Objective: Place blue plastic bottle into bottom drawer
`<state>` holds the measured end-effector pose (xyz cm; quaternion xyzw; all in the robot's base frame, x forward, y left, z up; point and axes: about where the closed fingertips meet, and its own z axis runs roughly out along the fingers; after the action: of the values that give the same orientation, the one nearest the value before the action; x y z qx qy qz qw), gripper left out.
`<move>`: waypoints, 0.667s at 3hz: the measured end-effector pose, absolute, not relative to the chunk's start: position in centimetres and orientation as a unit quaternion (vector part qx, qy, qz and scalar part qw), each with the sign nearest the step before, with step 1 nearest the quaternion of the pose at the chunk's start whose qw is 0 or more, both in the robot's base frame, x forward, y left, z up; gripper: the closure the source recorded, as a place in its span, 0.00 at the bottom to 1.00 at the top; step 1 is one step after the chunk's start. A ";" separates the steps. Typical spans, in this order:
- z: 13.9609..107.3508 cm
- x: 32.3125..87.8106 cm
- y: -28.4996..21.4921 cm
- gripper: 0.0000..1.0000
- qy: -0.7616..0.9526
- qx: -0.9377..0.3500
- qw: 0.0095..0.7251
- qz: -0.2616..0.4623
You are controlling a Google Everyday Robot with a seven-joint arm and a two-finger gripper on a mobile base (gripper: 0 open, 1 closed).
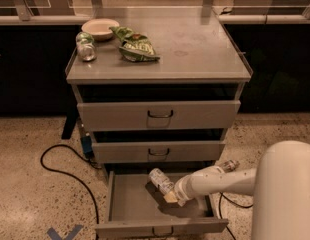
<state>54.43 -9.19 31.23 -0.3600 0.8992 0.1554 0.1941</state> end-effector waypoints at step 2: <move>30.2 54.1 -8.3 1.00 0.899 -0.366 0.190 0.149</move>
Offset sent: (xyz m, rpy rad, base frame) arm -0.0056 0.0120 -0.0111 -0.0401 -0.0331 -0.0248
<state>54.06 -8.32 30.24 -0.3660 0.8986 0.1492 0.1904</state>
